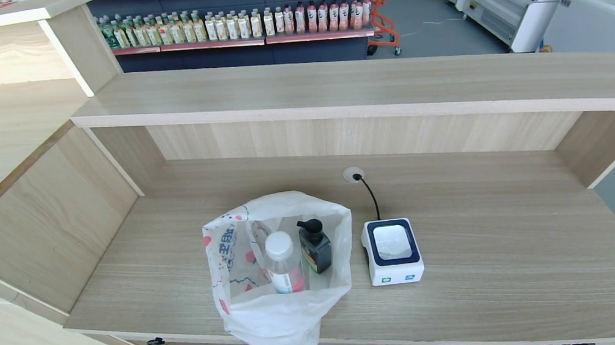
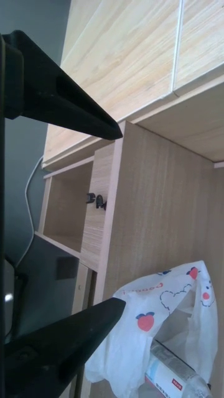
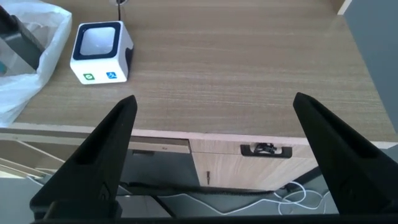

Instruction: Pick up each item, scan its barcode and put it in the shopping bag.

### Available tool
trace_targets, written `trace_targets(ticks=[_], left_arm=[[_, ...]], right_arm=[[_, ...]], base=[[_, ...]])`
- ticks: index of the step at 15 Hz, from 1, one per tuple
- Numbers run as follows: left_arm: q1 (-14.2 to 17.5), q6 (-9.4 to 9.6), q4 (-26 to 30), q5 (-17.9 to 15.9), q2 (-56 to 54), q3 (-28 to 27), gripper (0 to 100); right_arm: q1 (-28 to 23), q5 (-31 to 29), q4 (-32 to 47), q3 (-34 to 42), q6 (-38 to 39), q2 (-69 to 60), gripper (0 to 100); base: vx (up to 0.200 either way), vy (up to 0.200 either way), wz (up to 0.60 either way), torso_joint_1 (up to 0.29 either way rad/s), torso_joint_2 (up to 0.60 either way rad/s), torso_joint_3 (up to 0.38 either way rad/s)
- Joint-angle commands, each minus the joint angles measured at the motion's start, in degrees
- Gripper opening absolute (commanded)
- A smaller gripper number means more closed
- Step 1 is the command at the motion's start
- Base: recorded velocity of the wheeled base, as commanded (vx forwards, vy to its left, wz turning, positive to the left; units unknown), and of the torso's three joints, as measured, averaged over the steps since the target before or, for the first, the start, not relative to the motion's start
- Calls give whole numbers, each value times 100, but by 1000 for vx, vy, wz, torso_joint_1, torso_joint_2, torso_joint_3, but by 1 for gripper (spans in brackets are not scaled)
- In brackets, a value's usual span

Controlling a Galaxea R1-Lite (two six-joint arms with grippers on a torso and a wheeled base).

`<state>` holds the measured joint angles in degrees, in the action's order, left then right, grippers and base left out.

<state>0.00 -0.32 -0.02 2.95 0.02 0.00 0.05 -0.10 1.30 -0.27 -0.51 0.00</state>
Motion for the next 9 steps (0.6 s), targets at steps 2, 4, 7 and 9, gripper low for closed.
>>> trace_targets(ticks=[2,4,7,9], left_arm=[[0,-3,-6,4,-2,0,100],[0,-3,-6,4,-2,0,100],[0,-3,-6,4,-2,0,100],[0,-3,-6,4,-2,0,100]], right_arm=[[4,1,19,0,-2,0,100],[4,1,10,0,-2,0,100],[4,1,10,0,-10,0,100],[4,1,19,0,-28,0,100]], base=[[0,0,0,0,0,0],[0,0,0,0,0,0],[0,0,0,0,0,0],[0,0,0,0,0,0]])
